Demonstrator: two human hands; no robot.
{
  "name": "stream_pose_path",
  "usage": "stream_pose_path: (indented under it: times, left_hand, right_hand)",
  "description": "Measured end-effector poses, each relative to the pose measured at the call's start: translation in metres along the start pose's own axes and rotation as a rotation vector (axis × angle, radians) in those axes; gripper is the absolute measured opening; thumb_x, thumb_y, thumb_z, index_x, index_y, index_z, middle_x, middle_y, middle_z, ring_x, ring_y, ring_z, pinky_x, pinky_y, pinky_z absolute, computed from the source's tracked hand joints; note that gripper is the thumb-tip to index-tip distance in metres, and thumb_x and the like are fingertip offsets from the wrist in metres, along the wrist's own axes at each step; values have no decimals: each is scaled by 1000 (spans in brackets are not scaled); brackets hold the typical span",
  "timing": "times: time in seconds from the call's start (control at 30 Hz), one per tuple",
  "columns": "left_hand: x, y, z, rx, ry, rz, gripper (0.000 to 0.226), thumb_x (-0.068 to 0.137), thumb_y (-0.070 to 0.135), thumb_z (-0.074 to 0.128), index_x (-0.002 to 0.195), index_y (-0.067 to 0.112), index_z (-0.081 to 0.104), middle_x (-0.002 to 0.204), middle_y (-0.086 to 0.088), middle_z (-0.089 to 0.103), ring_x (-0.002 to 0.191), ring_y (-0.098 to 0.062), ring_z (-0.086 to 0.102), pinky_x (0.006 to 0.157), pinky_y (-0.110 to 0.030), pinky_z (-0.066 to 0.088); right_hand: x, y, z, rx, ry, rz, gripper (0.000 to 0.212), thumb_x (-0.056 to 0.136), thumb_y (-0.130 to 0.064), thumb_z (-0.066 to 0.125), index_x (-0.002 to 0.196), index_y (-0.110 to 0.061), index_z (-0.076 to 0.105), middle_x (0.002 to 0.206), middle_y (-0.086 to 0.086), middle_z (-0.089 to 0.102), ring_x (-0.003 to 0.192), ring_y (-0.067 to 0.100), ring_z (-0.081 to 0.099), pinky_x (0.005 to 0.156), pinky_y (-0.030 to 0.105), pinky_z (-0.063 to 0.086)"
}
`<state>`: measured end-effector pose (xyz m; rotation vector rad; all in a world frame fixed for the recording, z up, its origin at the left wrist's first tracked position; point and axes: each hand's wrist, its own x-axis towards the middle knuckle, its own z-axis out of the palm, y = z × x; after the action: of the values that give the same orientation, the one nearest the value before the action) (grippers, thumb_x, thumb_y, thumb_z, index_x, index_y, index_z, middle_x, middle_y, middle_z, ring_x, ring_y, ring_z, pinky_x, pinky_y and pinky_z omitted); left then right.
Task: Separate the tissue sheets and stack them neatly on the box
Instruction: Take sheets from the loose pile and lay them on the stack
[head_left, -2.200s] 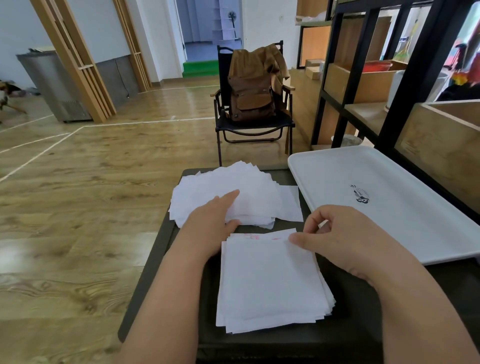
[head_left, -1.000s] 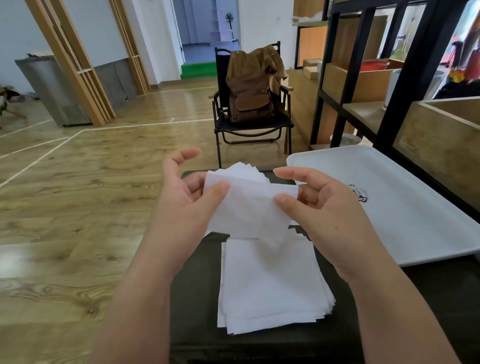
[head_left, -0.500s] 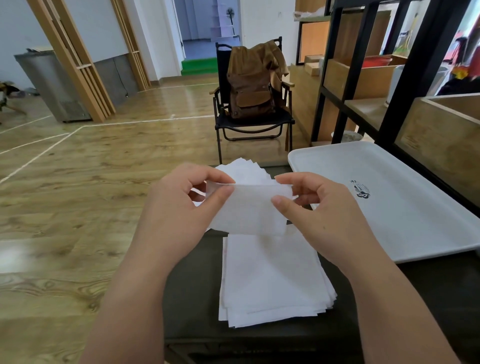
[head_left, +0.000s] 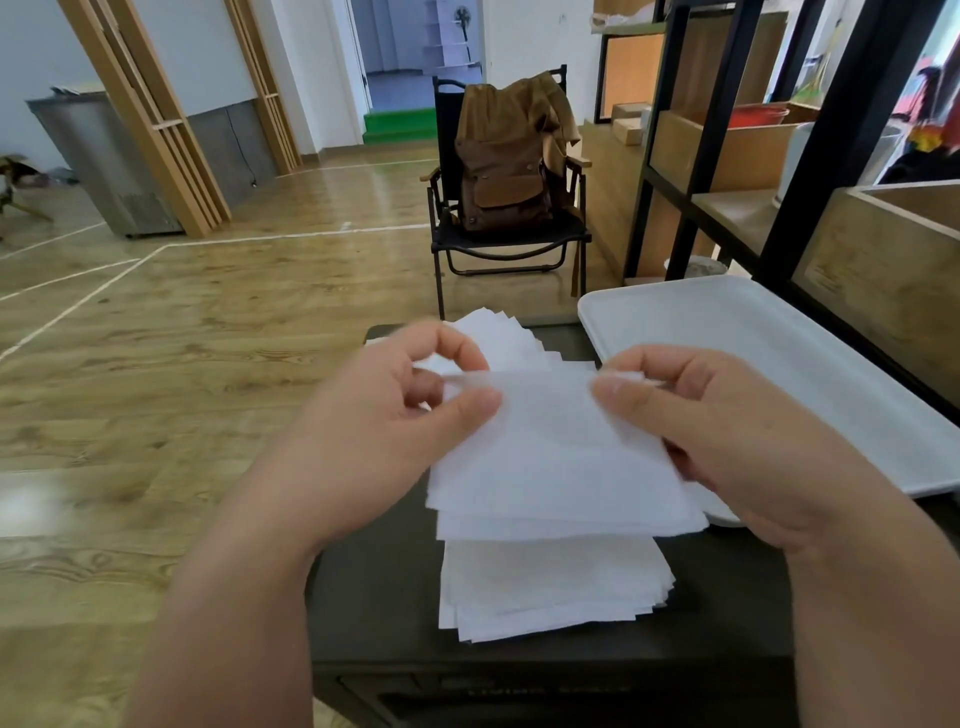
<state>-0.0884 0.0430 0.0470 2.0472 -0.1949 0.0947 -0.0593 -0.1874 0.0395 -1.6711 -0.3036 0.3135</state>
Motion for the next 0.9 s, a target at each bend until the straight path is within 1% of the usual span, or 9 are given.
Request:
stream_pose_path:
  times: [0.1, 0.2, 0.37, 0.47, 0.57, 0.63, 0.7, 0.77, 0.9]
  left_hand:
    - [5, -14, 5, 261, -204, -257, 16, 86, 39, 70, 94, 45, 58, 61, 14, 56, 50, 0, 48, 56, -22, 37]
    - [9, -23, 12, 391, -282, -360, 22, 85, 39, 71, 99, 43, 55, 55, 20, 54, 48, 4, 48, 55, -18, 37]
    - [11, -29, 9, 481, -250, -425, 40, 78, 52, 74, 106, 45, 47, 74, 16, 71, 67, 4, 63, 63, -22, 44]
    - [21, -34, 13, 421, 52, -309, 35, 79, 57, 69, 105, 46, 48, 80, 16, 67, 79, 2, 60, 60, -22, 41]
    - [39, -45, 25, 359, 299, -83, 17, 89, 39, 67, 102, 40, 57, 80, 18, 64, 78, 5, 59, 62, -21, 45]
    - [51, -55, 34, 386, 227, -16, 22, 93, 27, 64, 111, 39, 59, 98, 21, 66, 90, 7, 58, 77, -20, 47]
    - [60, -67, 41, 486, 59, -21, 39, 97, 21, 58, 130, 42, 53, 124, 20, 60, 111, -1, 54, 88, -17, 38]
    - [66, -75, 45, 554, -79, -52, 49, 99, 20, 55, 140, 45, 45, 138, 16, 55, 122, -10, 49, 96, -21, 35]
    - [68, -84, 44, 554, -81, -24, 42, 94, 21, 62, 129, 44, 58, 129, 17, 62, 119, -7, 52, 101, -24, 40]
  right_hand:
    - [9, 20, 0, -328, -6, 219, 19, 82, -39, 71, 81, -20, 73, 75, -4, 74, 64, 5, 65, 63, 18, 48]
    - [16, 35, 4, -543, 45, 313, 18, 81, -37, 73, 78, -19, 70, 78, -2, 71, 70, 9, 63, 75, 28, 51]
    - [21, 36, 8, -654, 109, 303, 19, 77, -38, 76, 80, -22, 65, 72, -10, 60, 66, 5, 54, 56, 19, 39]
    - [21, 36, 7, -599, 212, 232, 18, 77, -35, 77, 76, -25, 63, 73, -10, 58, 66, 4, 53, 56, 19, 37]
    - [22, 36, 5, -536, 338, 146, 19, 78, -38, 76, 72, -26, 63, 70, -10, 57, 64, 5, 52, 56, 21, 36]
    - [23, 36, 5, -527, 370, 124, 19, 80, -39, 74, 72, -26, 63, 70, -8, 58, 64, 6, 54, 56, 21, 37]
    - [23, 37, 6, -520, 372, 116, 19, 81, -39, 73, 72, -25, 63, 68, -8, 59, 63, 6, 54, 56, 22, 38]
    - [23, 37, 7, -500, 360, 115, 19, 81, -39, 72, 72, -24, 64, 66, -8, 58, 62, 6, 53, 56, 22, 37]
    - [23, 37, 10, -492, 332, 135, 18, 83, -41, 70, 76, -25, 64, 74, -9, 61, 66, 5, 56, 57, 20, 38]
